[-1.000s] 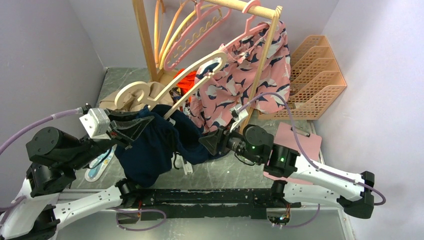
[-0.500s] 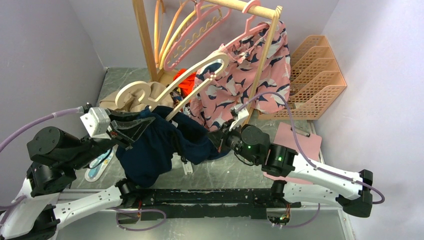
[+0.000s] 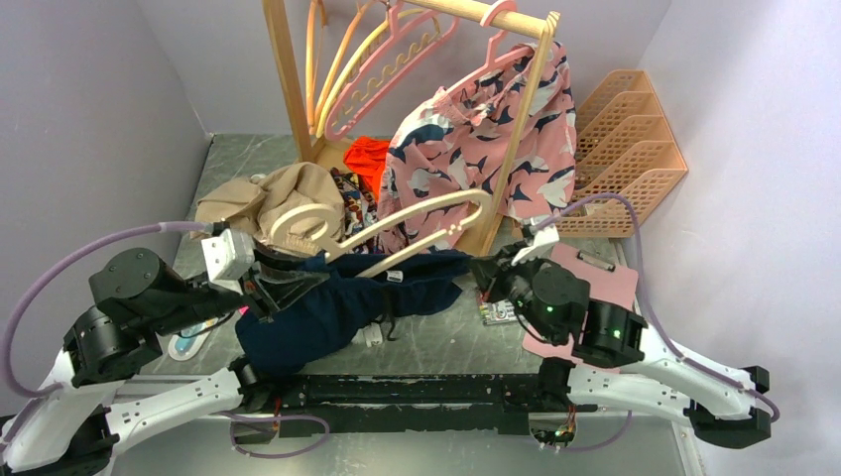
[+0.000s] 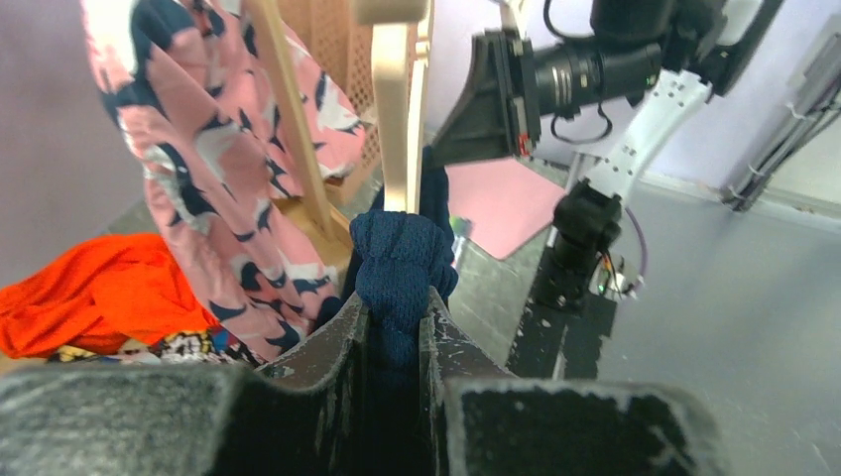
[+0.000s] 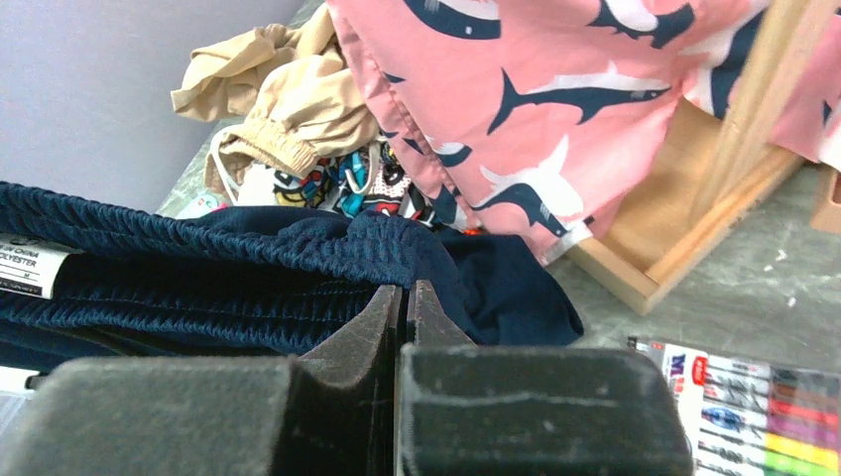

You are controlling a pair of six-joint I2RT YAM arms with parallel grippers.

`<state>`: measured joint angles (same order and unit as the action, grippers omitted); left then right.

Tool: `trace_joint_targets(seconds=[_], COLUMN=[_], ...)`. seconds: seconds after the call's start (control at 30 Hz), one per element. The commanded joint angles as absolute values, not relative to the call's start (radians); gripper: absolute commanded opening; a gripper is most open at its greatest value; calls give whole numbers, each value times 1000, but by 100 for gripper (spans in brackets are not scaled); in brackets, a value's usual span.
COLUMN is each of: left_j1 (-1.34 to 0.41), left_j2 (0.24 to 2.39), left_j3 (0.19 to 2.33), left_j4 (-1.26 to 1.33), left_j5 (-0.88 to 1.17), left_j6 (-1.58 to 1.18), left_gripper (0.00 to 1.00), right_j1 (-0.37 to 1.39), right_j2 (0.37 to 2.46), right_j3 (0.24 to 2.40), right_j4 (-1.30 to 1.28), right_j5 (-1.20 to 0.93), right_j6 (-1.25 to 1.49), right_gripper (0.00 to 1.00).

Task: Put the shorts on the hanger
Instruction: Hang the shorts on the hanger.

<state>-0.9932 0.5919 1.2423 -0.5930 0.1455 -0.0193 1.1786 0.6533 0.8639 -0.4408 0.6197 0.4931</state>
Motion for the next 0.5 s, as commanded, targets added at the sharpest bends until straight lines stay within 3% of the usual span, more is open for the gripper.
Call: trace_joint_targets(seconds=[0.0,0.47], left_j1=[-997,-997], left_j2=[576,607], left_j3=[1246,1255], left_j4=[-598,-753], left_j5=[256,227], left_j6=[-46,-28], left_gripper=[7,7], right_j1=[1176,1177], right_j2=[587,625], right_j3=[887,1056], right_j4=[-624,-770], right_j5=[732,712], right_j6=[525,514], right_gripper=[0,0])
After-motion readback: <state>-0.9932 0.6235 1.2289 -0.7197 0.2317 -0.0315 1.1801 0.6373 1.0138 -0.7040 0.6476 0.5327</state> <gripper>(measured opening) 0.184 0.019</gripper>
